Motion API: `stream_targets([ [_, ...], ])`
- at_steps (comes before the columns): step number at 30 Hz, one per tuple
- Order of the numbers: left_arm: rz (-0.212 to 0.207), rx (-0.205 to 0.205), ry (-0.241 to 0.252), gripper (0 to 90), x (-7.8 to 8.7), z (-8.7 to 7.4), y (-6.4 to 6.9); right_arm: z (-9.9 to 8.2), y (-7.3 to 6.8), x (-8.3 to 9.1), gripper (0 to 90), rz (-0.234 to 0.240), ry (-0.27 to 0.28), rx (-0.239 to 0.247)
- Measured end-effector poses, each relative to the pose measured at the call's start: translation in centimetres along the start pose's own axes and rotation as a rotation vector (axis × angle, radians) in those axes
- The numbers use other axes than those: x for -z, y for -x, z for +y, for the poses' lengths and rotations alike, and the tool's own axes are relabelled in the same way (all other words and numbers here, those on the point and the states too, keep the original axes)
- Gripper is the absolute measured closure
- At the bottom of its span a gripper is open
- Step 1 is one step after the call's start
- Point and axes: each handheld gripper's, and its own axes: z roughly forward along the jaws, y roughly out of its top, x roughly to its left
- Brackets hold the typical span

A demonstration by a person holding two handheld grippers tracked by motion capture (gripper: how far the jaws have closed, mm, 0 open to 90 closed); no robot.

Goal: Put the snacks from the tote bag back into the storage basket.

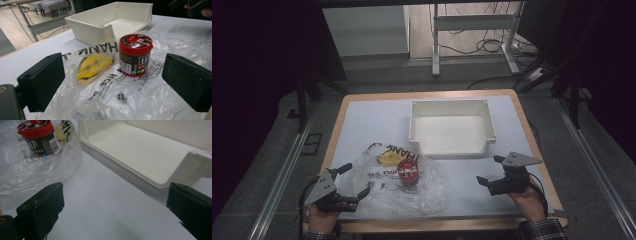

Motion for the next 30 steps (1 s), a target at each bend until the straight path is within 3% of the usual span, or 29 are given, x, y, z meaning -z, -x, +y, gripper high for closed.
stream_targets([
  [7,0.0,0.007,-0.003,2.6,-0.07,-0.03,-0.01,0.12,-0.42,-0.04,0.9,0.021,0.012,0.032],
  [13,-0.001,0.007,-0.007,2.6,-0.1,-0.03,-0.01,0.03,-0.21,-0.16,0.5,0.044,0.0,0.016],
  [30,-0.001,0.005,-0.012,2.6,-0.1,-0.04,-0.01,0.02,-0.45,-0.05,0.7,0.017,-0.004,0.028],
])
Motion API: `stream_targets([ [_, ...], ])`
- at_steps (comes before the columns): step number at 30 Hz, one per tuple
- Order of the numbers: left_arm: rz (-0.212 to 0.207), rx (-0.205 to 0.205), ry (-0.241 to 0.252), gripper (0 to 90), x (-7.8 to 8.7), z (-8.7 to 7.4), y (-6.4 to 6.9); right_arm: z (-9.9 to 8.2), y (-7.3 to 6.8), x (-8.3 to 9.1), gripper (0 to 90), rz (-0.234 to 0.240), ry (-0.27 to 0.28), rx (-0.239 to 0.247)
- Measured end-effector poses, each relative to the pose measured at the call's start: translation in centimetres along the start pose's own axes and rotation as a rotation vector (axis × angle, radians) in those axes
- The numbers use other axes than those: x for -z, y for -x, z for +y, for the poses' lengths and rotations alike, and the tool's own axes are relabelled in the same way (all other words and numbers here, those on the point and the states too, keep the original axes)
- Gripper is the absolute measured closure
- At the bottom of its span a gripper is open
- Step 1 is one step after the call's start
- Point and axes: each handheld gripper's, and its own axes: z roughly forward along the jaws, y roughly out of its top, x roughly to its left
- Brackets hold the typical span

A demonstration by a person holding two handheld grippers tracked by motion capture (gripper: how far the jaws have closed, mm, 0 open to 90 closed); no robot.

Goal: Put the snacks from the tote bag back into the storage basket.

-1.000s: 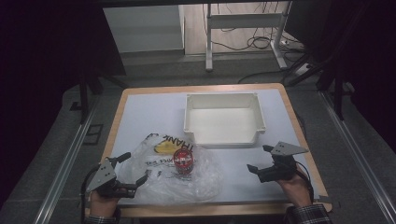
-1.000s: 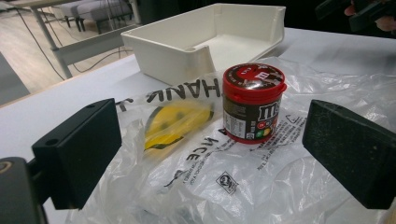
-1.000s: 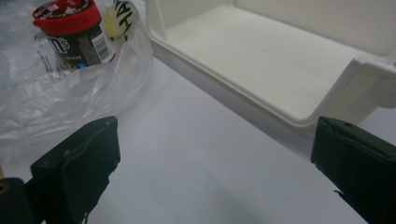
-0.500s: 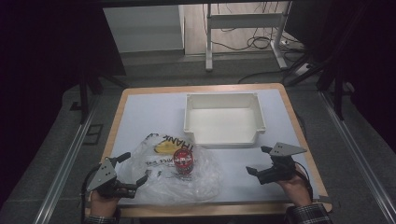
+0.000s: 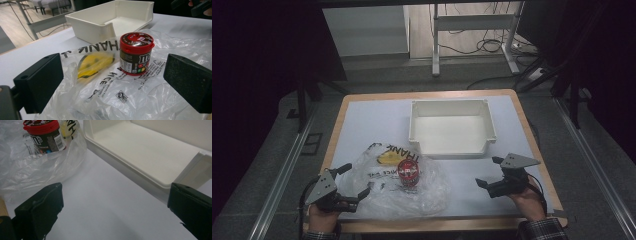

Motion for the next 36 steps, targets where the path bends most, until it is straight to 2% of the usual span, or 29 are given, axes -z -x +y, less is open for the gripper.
stream_targets([
  [16,0.006,-0.007,0.009,2.8,0.1,0.1,0.1,0.8,-0.5,-0.4,0.7,0.015,0.023,0.039],
  [36,-0.008,-0.012,0.01,5.6,0.1,0.1,0.2,1.9,-1.2,-1.2,0.6,0.058,0.041,0.043],
])
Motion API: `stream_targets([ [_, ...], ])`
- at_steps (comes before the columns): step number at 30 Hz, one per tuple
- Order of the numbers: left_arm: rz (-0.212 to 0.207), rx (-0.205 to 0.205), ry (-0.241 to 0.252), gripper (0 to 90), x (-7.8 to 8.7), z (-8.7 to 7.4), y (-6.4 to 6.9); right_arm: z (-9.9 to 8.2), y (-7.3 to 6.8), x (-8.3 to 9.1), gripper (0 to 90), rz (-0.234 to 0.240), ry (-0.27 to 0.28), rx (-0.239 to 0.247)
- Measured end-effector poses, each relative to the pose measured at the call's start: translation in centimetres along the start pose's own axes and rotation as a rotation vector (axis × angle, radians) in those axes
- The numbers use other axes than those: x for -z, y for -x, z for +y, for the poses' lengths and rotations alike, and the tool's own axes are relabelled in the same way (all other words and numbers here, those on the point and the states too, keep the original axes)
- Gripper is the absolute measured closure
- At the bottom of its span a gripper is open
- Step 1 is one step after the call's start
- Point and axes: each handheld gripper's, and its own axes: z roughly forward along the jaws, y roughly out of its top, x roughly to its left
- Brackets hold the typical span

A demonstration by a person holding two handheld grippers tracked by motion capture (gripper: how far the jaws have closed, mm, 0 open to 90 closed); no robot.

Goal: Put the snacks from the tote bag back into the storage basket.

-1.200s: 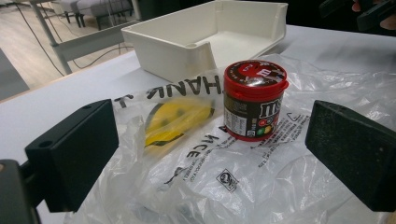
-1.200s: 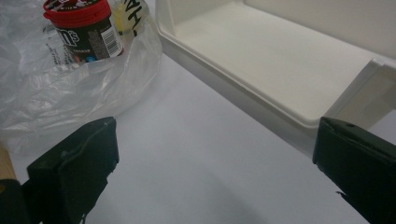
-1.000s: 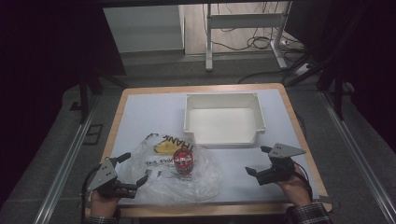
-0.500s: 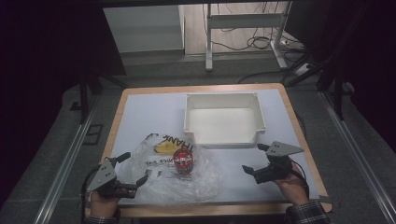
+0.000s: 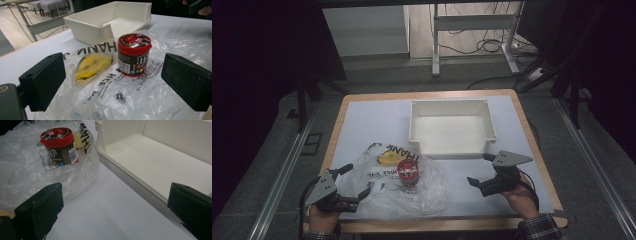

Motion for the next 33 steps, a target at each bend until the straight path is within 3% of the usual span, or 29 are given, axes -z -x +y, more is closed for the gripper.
stream_targets([
  [14,-0.019,-0.011,-0.012,9.2,0.0,0.0,-0.1,0.2,-0.1,-0.6,0.6,0.02,0.008,-0.002],
  [33,-0.024,0.0,-0.019,6.5,-0.1,0.0,-0.1,0.8,-0.4,-1.9,0.6,0.061,0.003,0.009],
])
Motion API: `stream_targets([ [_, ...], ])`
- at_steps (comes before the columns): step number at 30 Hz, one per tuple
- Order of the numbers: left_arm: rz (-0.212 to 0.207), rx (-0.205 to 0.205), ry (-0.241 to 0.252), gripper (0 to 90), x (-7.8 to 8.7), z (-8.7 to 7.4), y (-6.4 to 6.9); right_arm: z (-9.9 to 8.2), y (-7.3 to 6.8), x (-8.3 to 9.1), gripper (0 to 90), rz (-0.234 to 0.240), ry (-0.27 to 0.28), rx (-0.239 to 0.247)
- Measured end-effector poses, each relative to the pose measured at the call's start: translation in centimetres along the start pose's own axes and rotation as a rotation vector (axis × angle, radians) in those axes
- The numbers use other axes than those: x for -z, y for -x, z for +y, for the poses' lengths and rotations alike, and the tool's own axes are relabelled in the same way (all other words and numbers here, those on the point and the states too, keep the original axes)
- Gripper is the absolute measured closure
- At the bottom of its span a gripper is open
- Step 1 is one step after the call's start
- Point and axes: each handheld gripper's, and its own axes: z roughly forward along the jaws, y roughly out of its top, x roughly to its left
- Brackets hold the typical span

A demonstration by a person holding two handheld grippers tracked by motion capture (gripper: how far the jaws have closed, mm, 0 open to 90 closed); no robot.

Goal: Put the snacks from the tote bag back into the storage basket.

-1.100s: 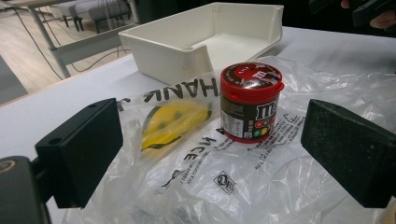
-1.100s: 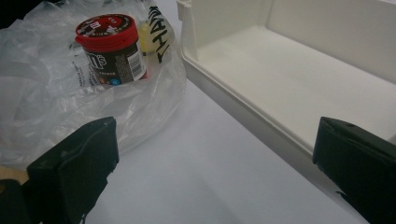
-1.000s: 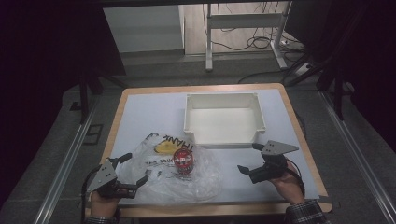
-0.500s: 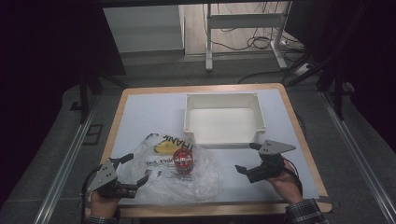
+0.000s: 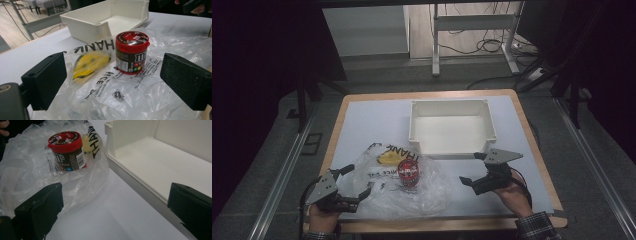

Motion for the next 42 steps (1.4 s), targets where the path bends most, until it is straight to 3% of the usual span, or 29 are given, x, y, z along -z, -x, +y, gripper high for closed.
stream_targets([
  [9,-0.007,0.003,-0.005,5.6,0.0,0.0,-0.1,0.3,-0.3,-0.9,0.4,0.0,-0.017,0.025],
  [14,-0.008,0.004,-0.005,5.6,0.0,0.0,-0.1,0.5,-0.3,-1.1,0.5,0.01,-0.017,0.016],
  [20,-0.01,0.003,-0.006,5.5,-0.1,0.0,-0.1,0.7,-0.5,-1.4,0.5,0.034,-0.009,0.003],
  [30,-0.012,0.002,-0.007,5.5,-0.1,0.0,0.0,1.2,-1.2,-2.5,0.5,0.06,-0.019,0.031],
  [42,-0.016,-0.001,-0.009,5.5,-0.2,0.0,0.0,1.4,-1.3,-3.3,0.5,0.094,-0.027,0.029],
])
